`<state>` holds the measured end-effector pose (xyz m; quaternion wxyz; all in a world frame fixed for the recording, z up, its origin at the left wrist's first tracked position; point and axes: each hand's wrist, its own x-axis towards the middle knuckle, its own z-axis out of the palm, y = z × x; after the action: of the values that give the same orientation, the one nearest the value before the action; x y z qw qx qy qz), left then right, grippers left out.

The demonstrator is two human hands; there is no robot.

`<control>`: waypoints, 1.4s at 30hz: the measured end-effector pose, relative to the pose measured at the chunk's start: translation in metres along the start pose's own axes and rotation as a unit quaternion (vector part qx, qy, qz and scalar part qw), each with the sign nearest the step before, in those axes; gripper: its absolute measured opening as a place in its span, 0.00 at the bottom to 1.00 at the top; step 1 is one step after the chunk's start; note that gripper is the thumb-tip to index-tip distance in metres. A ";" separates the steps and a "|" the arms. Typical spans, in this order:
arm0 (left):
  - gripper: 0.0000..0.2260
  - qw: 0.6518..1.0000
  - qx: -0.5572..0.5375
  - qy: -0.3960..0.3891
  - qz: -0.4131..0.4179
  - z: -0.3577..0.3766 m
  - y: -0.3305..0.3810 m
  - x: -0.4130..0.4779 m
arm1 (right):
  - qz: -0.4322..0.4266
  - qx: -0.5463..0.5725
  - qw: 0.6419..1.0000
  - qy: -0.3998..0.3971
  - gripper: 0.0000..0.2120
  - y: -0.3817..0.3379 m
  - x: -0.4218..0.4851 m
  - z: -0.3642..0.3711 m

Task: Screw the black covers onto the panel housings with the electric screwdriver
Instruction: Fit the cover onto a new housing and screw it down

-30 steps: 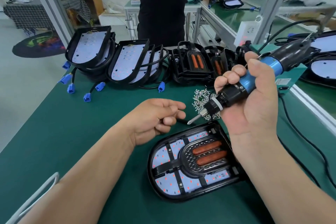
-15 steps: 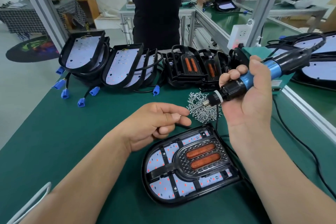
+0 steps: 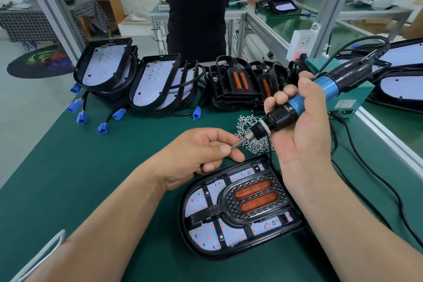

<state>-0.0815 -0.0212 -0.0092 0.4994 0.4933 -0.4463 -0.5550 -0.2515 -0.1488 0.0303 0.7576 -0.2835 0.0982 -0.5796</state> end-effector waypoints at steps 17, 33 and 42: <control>0.08 0.995 0.086 0.037 0.017 0.004 0.005 -0.003 | -0.007 -0.062 0.998 0.001 0.07 0.000 -0.001 0.001; 0.07 0.989 0.100 0.098 0.056 0.016 0.012 -0.005 | -0.053 -0.084 0.994 0.049 0.13 -0.001 -0.011 0.009; 0.09 0.987 0.106 0.108 0.062 0.014 0.007 -0.004 | -0.059 -0.103 0.992 0.041 0.14 0.000 -0.012 0.007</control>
<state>-0.0950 -0.0181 -0.0006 0.5227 0.5720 -0.4761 -0.4159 -0.2517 -0.1352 0.0343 0.6844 -0.3414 0.1717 -0.6210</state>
